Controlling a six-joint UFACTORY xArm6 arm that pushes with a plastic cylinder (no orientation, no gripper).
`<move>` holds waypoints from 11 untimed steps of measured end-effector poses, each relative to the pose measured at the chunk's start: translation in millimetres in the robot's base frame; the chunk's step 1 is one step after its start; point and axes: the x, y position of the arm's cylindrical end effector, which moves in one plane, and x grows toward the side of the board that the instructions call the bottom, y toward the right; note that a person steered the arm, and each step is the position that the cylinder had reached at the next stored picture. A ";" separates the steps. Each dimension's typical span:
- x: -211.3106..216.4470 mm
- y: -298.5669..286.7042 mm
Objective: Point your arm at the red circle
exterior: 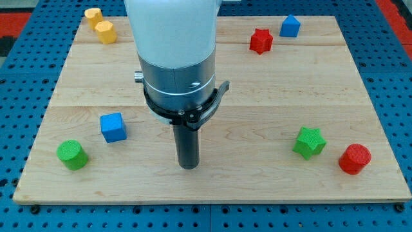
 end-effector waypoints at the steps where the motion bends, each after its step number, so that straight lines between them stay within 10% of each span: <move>1: 0.0 0.0; 8: 9.0 10.2; 11: 43.5 238.2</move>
